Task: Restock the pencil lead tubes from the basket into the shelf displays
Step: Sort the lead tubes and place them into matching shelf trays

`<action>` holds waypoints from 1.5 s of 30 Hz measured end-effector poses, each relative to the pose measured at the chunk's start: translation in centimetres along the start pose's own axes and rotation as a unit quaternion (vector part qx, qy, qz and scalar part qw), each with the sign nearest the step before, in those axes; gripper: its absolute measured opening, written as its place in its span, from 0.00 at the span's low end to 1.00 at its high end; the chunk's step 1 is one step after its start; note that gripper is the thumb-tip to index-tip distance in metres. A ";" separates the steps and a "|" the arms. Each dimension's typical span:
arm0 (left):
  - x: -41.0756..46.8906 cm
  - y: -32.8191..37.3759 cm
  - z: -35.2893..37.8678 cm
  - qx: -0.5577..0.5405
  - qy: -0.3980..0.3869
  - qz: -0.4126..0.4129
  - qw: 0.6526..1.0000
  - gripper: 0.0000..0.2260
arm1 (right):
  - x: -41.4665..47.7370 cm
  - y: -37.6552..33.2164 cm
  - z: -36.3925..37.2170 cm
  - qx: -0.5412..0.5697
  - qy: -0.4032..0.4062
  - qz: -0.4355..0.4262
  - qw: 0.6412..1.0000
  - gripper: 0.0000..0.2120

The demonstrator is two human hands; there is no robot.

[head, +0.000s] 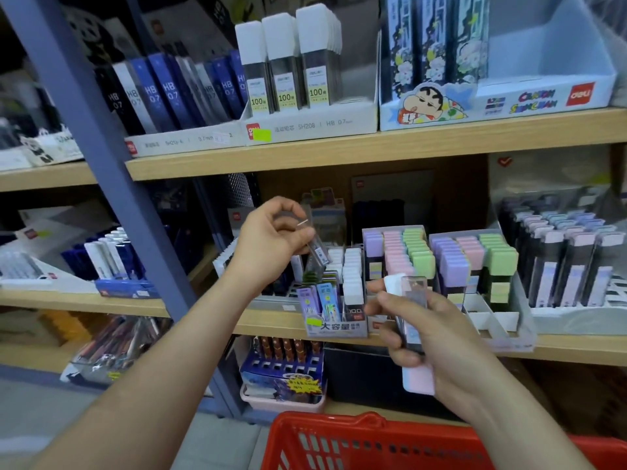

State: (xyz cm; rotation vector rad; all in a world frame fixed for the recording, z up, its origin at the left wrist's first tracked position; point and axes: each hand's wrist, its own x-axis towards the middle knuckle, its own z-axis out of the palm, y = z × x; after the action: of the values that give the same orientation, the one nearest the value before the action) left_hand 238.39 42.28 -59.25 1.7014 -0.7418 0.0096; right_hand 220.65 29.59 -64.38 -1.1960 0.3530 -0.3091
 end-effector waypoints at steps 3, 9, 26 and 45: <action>0.6 -1.5 -0.6 0.099 0.007 0.006 0.995 0.12 | 0.1 0.3 0.2 0.007 0.011 0.003 1.000 0.08; 1.0 -3.4 -0.4 0.208 -0.033 0.010 0.978 0.09 | 0.5 0.5 0.2 0.025 0.004 0.011 1.000 0.16; 2.3 -5.1 -0.2 0.328 -0.126 0.086 0.932 0.06 | 0.8 0.7 0.5 0.021 0.013 0.036 0.999 0.10; -1.7 4.3 2.8 0.018 -0.230 0.003 0.973 0.06 | -0.8 -1.2 -0.2 0.012 0.017 0.019 1.000 0.14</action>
State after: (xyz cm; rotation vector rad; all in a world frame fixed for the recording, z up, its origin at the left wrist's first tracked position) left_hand 234.00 40.25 -56.93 1.7556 -1.0923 -0.3808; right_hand 219.76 29.33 -63.25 -1.1606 0.3999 -0.2991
